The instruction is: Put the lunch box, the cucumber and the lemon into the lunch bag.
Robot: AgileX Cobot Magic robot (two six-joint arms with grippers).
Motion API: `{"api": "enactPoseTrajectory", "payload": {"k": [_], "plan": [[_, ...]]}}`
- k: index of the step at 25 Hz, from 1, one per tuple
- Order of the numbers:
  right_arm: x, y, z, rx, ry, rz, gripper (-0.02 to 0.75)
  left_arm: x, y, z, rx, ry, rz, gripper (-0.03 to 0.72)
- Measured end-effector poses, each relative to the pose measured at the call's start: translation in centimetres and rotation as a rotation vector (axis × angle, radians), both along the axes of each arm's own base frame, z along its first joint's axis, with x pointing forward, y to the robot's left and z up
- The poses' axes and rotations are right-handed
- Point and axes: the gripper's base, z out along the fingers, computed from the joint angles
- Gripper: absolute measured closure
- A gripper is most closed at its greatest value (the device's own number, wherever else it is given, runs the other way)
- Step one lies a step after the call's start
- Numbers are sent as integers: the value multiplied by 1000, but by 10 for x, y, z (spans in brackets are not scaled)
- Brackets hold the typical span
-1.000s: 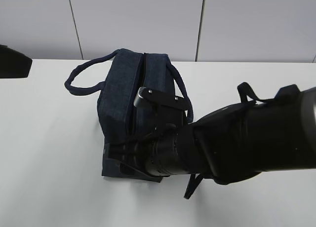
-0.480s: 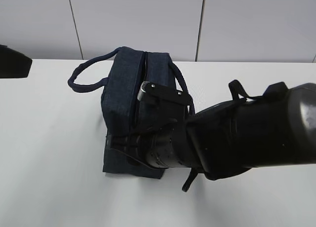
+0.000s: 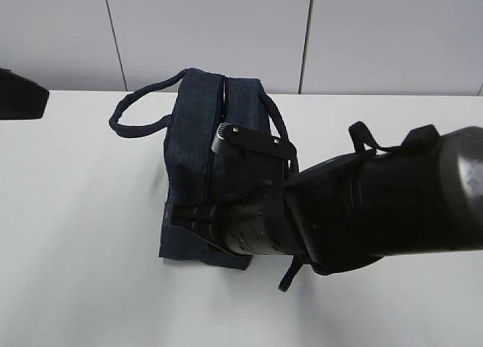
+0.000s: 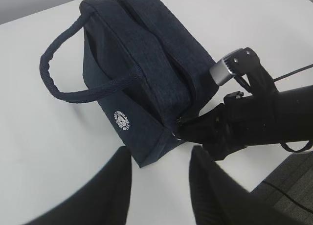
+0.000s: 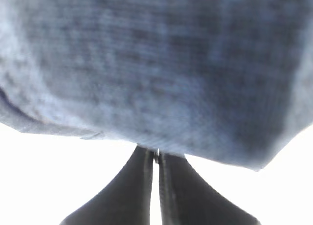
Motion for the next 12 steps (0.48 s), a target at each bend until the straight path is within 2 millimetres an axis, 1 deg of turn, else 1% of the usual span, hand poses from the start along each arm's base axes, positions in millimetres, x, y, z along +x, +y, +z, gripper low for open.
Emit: {"api": "enactPoseTrajectory", "payload": {"k": [7,12], "plan": [[0,0,0,0,0,0,738,0,0,0,0,0,0,421],[-1,-1,9,16,-19,6,738,0,0,0,-1,0,0,421]]}}
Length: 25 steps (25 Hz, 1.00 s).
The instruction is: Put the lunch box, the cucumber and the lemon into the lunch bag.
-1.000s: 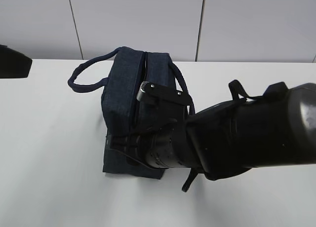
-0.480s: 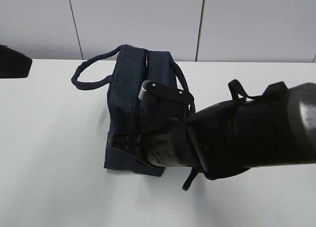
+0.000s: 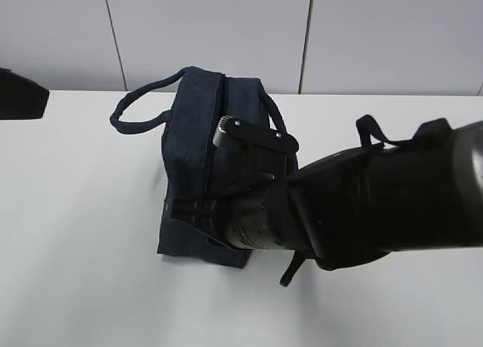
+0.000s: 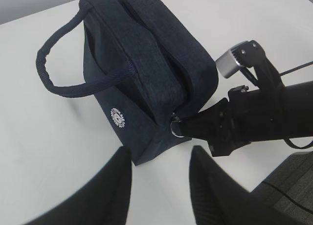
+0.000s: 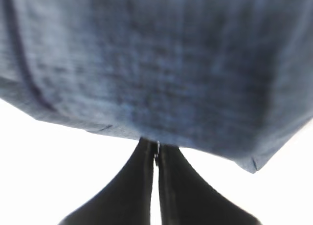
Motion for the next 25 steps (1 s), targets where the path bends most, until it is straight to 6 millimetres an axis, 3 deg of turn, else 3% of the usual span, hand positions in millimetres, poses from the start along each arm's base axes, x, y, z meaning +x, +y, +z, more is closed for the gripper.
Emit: {"api": "enactPoseTrajectory", "payload": {"k": [17,25], "plan": [[-10,4,35,118,-48,98,738,0,0,1,-4,-6,3,421],[-27,-12,42,132,-48,120,738,4,-1,-2,-1,3,6,421]]}}
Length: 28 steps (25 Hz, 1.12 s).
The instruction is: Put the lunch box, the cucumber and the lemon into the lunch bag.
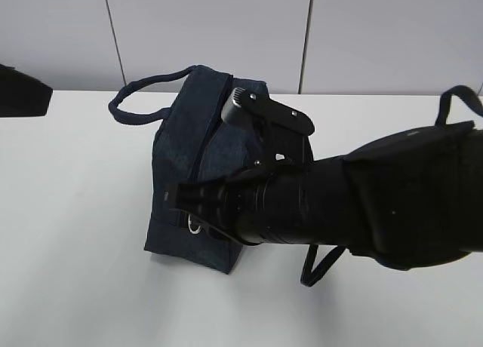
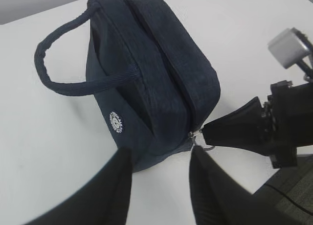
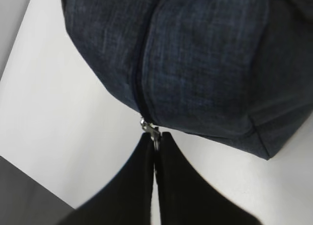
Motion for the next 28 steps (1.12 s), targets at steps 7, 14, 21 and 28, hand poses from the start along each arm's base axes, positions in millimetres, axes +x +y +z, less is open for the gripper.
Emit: {"api": "enactPoseTrajectory", "payload": {"k": [7,14,21,28], "plan": [[-6,-6,19,28,-54,17,738,11,-5,-11,19,57,-2,421],[-9,-10,31,37,-93,26,738,22,-10,-24,38,113,-3,421],[-8,-11,31,12,-115,23,738,35,-19,-40,34,187,-20,421],[-9,-11,32,-3,-141,58,738,41,-22,-46,28,199,-25,421]]}}
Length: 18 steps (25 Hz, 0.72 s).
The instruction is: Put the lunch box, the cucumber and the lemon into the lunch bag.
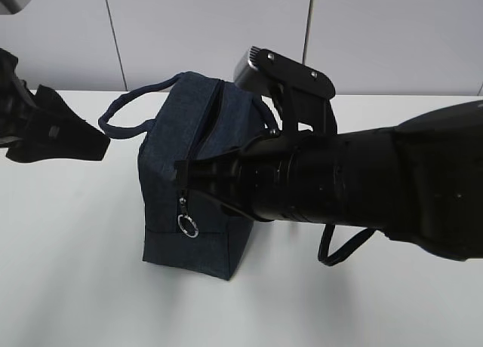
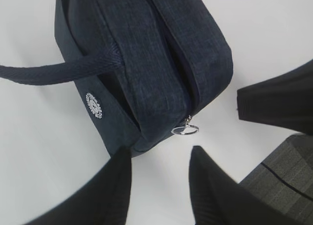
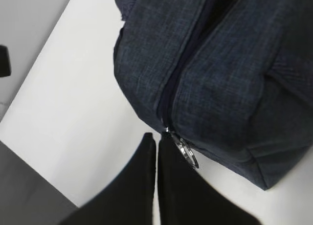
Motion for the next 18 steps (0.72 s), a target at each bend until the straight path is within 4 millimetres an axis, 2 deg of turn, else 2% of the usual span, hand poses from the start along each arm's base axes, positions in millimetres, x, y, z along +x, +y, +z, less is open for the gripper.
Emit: {"api": "enactPoseTrajectory", "payload": {"k": [4,8,10,14,18], "plan": [[-3,3,-2,-6,-17,70,738,0,0,0,-3,-2,2,421],[-6,15,-19,-55,-36,232,717,0,0,0,-2,-3,1,421],[-7,20,-29,-105,-68,329,650,0,0,0,-2,-3,1,421],[-8,21,-38,-191,-124,429,461,0,0,0,-1,0,-1,421],[-8,20,-41,-262,-175,481,396,0,0,0,0,1,-2,421]]}}
